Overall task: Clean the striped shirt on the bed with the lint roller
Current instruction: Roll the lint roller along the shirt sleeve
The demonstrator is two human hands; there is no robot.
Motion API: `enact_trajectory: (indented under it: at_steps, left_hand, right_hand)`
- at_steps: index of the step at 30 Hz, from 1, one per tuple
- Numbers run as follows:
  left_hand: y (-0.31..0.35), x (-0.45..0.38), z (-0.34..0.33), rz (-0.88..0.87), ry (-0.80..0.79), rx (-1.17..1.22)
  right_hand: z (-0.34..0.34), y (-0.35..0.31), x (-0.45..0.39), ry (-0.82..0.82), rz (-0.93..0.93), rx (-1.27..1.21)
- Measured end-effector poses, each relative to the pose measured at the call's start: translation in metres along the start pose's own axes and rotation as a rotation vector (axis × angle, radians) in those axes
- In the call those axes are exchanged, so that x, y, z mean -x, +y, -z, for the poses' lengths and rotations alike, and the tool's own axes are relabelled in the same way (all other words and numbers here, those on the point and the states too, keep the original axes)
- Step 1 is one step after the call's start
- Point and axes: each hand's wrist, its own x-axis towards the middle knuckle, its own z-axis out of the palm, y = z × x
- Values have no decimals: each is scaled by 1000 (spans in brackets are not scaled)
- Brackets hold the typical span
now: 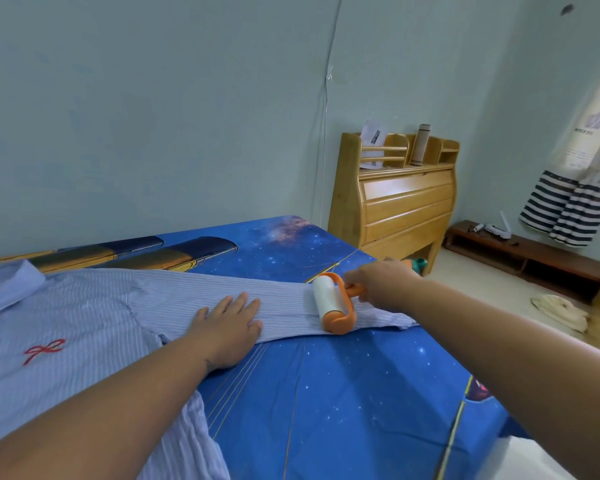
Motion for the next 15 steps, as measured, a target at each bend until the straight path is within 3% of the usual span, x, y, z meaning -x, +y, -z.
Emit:
enact_trajectory:
  at_steps: [15]
  left_hand:
    - [1,1,0,15,-9,4]
  right_hand:
    - [3,75,39,-188,-129,220]
